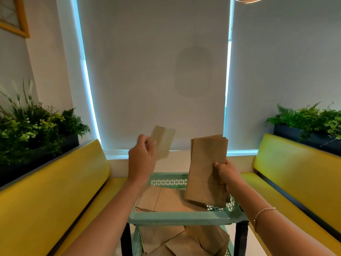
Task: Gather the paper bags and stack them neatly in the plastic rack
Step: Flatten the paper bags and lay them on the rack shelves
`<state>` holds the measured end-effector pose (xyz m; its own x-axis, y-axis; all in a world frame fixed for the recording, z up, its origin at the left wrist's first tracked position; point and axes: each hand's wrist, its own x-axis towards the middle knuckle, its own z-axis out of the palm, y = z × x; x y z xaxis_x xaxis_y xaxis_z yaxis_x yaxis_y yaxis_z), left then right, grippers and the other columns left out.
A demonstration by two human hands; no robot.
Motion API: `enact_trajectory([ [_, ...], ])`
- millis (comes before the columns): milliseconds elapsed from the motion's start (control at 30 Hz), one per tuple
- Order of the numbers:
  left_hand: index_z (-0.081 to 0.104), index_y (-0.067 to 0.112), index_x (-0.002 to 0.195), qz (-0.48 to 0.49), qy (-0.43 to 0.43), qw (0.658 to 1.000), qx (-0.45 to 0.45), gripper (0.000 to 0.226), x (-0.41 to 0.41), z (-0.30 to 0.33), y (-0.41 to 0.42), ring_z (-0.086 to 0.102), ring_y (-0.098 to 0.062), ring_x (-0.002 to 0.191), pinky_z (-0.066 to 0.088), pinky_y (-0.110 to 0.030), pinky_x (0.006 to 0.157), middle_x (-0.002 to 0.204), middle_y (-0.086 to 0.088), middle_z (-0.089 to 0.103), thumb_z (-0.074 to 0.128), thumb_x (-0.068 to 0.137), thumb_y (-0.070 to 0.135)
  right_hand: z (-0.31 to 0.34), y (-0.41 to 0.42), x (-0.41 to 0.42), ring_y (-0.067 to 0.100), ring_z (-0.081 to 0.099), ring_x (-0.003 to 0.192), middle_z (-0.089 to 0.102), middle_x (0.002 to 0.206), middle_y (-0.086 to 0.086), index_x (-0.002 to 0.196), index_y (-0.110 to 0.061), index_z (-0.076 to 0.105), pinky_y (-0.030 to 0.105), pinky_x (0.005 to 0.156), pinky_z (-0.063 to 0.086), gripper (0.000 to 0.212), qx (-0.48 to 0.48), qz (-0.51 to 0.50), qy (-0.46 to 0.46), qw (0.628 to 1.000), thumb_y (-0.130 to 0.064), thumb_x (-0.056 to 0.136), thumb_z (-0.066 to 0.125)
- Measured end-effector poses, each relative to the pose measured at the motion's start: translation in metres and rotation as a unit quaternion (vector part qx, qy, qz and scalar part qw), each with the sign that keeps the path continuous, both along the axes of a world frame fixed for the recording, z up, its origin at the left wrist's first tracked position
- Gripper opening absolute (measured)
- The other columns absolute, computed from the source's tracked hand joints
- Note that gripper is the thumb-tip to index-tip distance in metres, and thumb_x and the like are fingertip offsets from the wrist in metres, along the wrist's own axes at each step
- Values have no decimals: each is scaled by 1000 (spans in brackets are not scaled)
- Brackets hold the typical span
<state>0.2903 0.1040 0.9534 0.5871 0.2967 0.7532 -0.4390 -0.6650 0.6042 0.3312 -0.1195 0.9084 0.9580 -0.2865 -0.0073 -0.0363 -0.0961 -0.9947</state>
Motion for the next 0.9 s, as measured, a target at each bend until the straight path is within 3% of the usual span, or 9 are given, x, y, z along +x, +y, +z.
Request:
enact_trajectory([
  [100,59,3,92,-131,32,989,68,11,-10,-14,-25,55,-12,68,37,-8,55,84,-9,66,56,93,14,0,4,-1,26,55,89,58,93,10,116,-8,51,37,78,43,25,15,0,18,1000,-24,99,42],
  [167,58,14,95,-226,142,952,148,3,-9,-36,-41,58,-8,105,39,0,80,125,-5,61,56,92,15,-1,7,-1,24,54,79,57,85,9,115,-5,53,32,72,43,29,43,6,20,999,-26,100,39],
  [233,54,24,92,-269,228,910,218,6,-5,-57,-54,35,-16,135,33,-22,104,148,3,37,55,92,18,0,9,-5,21,51,70,54,78,8,109,-4,53,30,67,41,32,66,8,19,998,-29,102,34],
  [300,55,24,96,-281,267,882,268,8,-3,-71,-65,21,-20,142,22,-34,112,153,6,28,54,93,18,-1,10,-8,19,50,69,52,77,6,104,-9,51,32,72,40,30,78,6,16,997,-33,102,32],
  [400,58,26,103,-305,290,859,293,16,1,-77,-75,18,-19,143,13,-38,116,151,4,32,54,92,15,-7,7,-7,24,59,80,60,88,8,109,-10,53,36,74,49,31,91,37,4,995,-37,97,45],
  [567,62,31,107,-356,333,822,294,25,3,-73,-75,45,-18,123,38,-33,102,133,2,50,67,83,33,-18,1,-3,30,61,90,62,93,9,115,-8,54,39,75,52,33,12,22,-3,1000,-2,84,63],
  [700,60,33,104,-333,348,862,160,27,15,-61,-49,55,-10,107,47,-29,94,113,11,59,67,80,44,-16,-2,-2,31,62,89,66,94,11,105,-12,58,46,82,54,25,7,-31,-49,998,-3,82,63],
  [767,58,29,112,-245,353,879,208,34,32,-62,-28,51,-12,117,43,-29,100,124,7,56,67,82,39,-11,-4,-3,31,62,92,65,99,10,105,-15,56,46,83,53,23,30,-20,-72,997,-7,85,64],
  [900,37,27,139,-128,490,794,335,79,54,-76,-1,43,-22,126,39,-35,103,143,-2,39,76,71,41,-9,-9,-5,29,61,92,62,96,6,109,-15,54,43,78,52,26,56,36,-60,996,-11,86,65],
])
